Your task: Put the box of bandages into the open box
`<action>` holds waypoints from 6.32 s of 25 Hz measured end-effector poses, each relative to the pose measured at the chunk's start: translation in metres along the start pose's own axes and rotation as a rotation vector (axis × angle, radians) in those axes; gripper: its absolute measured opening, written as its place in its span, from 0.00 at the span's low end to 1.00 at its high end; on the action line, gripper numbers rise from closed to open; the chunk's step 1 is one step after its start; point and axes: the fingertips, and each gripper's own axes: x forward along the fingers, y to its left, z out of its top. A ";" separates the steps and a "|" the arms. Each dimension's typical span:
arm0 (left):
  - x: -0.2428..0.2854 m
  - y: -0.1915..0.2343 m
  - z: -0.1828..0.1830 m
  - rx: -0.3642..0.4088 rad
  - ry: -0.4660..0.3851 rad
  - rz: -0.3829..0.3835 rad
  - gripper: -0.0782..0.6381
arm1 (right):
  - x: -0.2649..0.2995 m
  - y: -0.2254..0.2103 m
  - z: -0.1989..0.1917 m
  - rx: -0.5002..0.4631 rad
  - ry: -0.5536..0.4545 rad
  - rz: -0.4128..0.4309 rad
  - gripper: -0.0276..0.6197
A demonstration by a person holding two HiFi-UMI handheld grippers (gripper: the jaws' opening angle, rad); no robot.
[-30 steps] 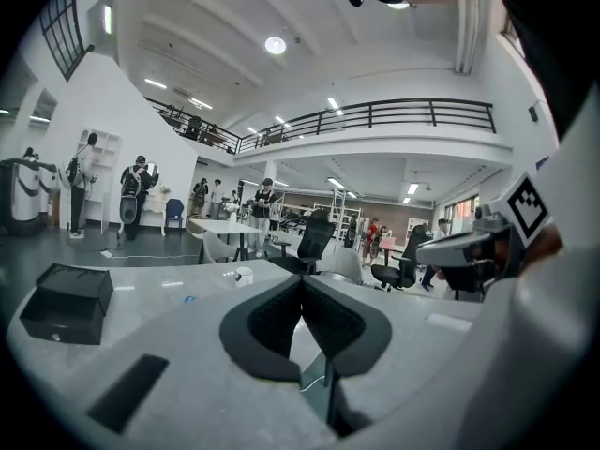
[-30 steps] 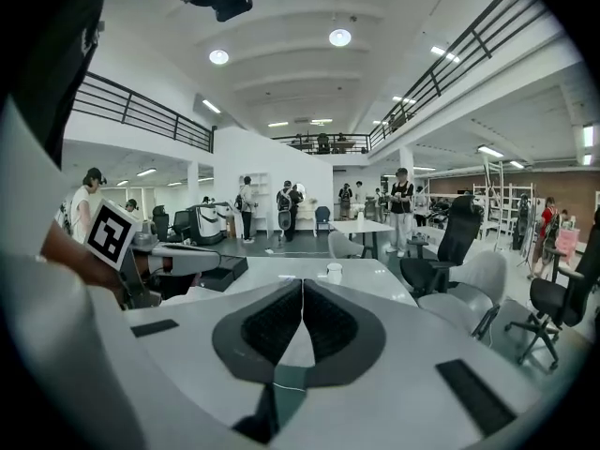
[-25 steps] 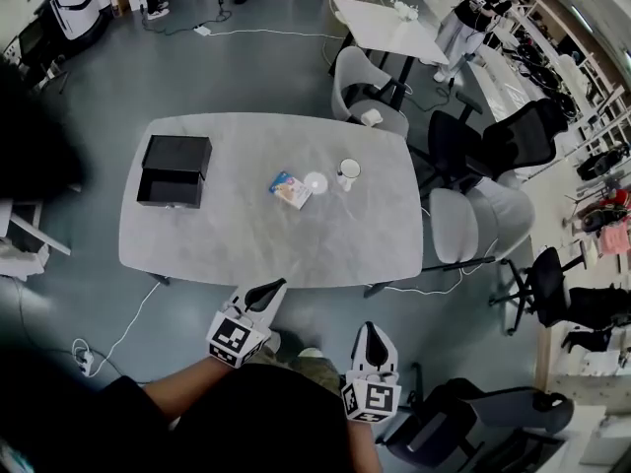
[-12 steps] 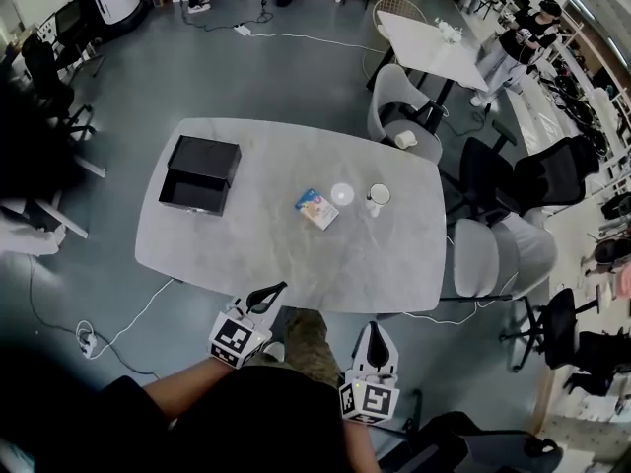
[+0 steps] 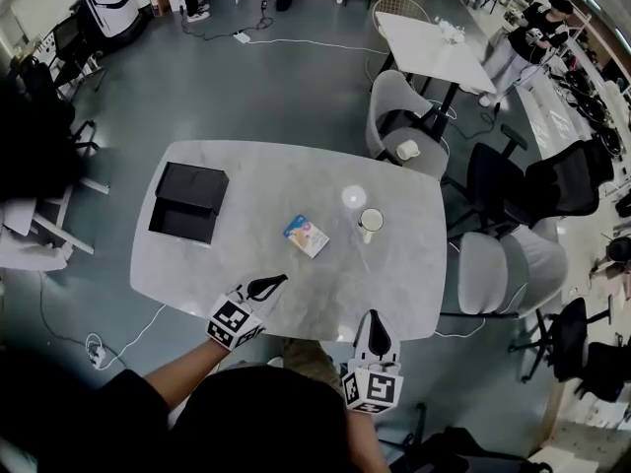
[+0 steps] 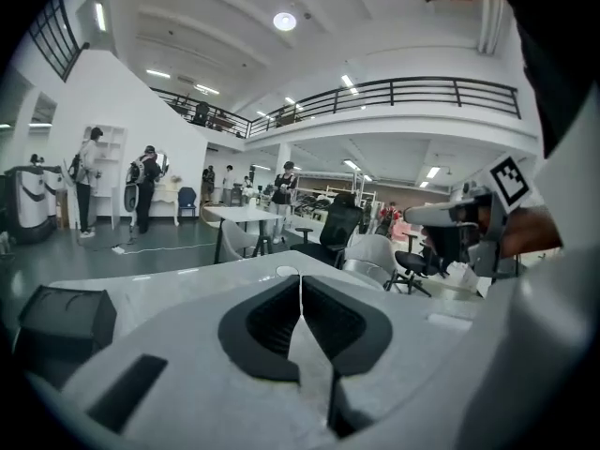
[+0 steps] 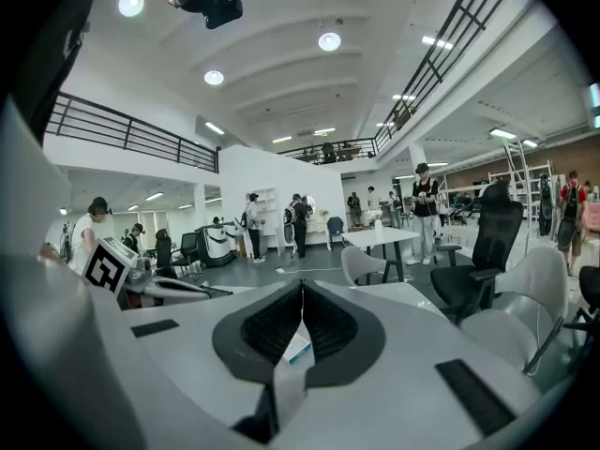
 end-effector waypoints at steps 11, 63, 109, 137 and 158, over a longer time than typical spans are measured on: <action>0.106 0.056 -0.025 0.184 0.301 -0.089 0.14 | 0.080 -0.029 -0.023 0.064 0.113 0.081 0.06; 0.231 0.118 -0.208 0.962 0.843 -0.818 0.63 | 0.094 -0.010 -0.087 0.243 0.276 -0.217 0.06; 0.033 0.193 -0.166 0.701 0.771 -0.652 0.68 | 0.064 0.135 -0.086 0.185 0.206 -0.260 0.06; -0.120 0.284 -0.172 0.507 0.775 -0.275 0.68 | 0.100 0.245 -0.083 0.161 0.238 0.193 0.06; -0.141 0.393 -0.235 0.544 0.761 -0.434 0.68 | 0.152 0.376 -0.044 0.003 0.159 -0.025 0.06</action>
